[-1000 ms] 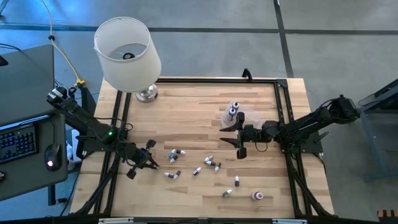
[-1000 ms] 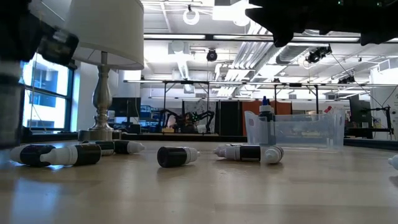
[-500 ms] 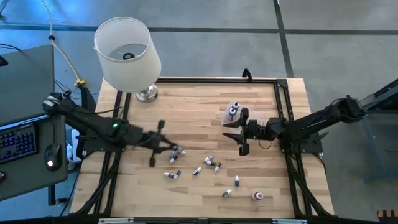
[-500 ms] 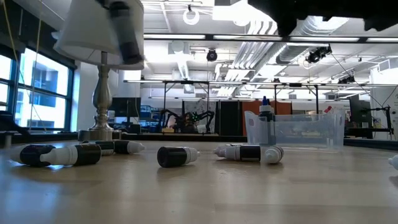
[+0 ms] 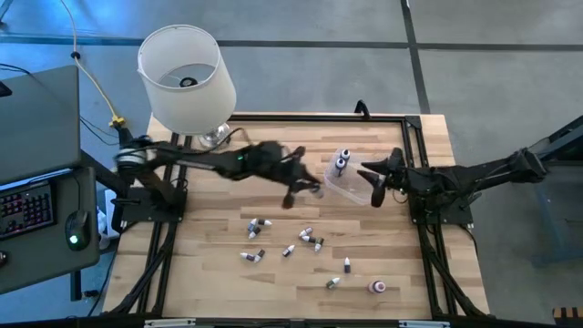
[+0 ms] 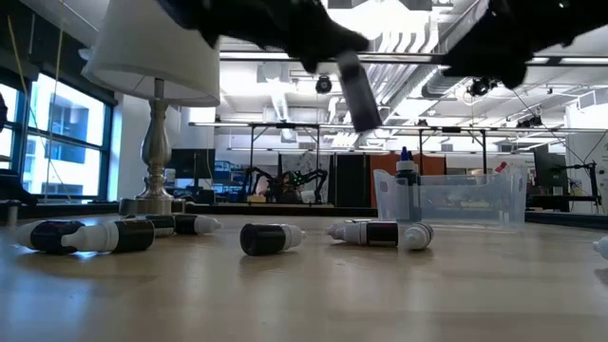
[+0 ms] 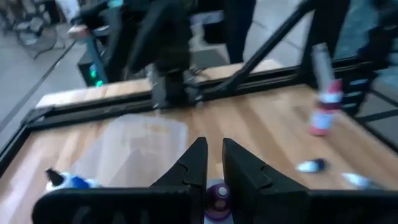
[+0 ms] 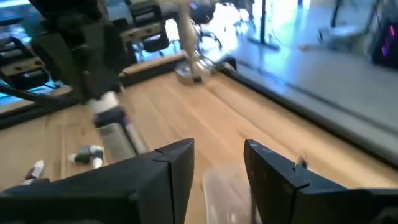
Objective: Pick & Place food coloring
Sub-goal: Put the large violet food coloring bottle into the transparent bin
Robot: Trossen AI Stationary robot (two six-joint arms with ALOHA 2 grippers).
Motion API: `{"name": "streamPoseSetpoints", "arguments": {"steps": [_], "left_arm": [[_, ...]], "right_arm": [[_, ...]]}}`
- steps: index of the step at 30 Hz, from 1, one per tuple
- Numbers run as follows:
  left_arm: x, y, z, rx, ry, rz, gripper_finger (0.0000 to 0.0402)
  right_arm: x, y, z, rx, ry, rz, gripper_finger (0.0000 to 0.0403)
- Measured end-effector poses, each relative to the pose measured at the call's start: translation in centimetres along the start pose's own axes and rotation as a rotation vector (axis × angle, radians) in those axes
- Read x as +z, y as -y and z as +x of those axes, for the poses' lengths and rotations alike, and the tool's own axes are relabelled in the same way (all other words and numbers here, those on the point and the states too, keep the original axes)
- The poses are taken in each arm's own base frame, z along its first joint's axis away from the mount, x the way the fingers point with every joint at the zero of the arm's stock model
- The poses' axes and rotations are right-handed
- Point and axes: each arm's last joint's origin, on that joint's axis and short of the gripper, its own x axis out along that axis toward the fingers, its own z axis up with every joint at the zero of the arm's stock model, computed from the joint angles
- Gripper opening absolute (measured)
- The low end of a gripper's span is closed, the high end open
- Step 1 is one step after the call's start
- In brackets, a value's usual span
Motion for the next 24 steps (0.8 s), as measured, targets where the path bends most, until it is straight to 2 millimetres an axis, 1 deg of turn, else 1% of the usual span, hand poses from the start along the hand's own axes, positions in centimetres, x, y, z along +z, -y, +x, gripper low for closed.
{"name": "streamPoseSetpoints", "arguments": {"steps": [3,6,10,13,15,18,21,24], "left_arm": [[-0.5,-2.4,2.6,0.032,-0.009,-0.011,0.0028],[-1.2,-4.5,4.7,0.053,-0.016,-0.029,0.0027],[-1.5,-6.2,7.0,0.027,0.011,-0.038,0.0027],[-2.1,-6.7,8.2,0.026,-0.004,-0.044,0.0027],[-2.5,-7.0,8.5,0.047,-0.024,-0.051,0.0027],[-2.7,-7.1,8.5,0.056,-0.06,-0.063,0.0027],[-3.5,-7.3,8.4,0.079,-0.132,-0.088,0.0027],[-3.6,-7.4,8.4,0.114,-0.145,-0.099,0.0027]], "right_arm": [[-0.3,0.5,-0.4,-0.022,-0.026,0.065,0.0129],[-0.2,0.5,-0.5,-0.02,-0.023,0.073,0.0129],[-0.3,0.5,-0.5,-0.02,-0.026,0.05,0.0129],[-0.3,0.5,-0.5,-0.019,-0.026,0.049,0.0129],[-0.3,0.5,-0.5,-0.018,-0.026,0.05,0.0129],[-0.3,0.5,-0.5,-0.009,-0.03,0.051,0.0129],[-0.3,0.5,-0.5,-0.001,-0.033,0.051,0.0129],[-0.3,0.4,-0.5,0.004,-0.035,0.052,0.0129]]}}
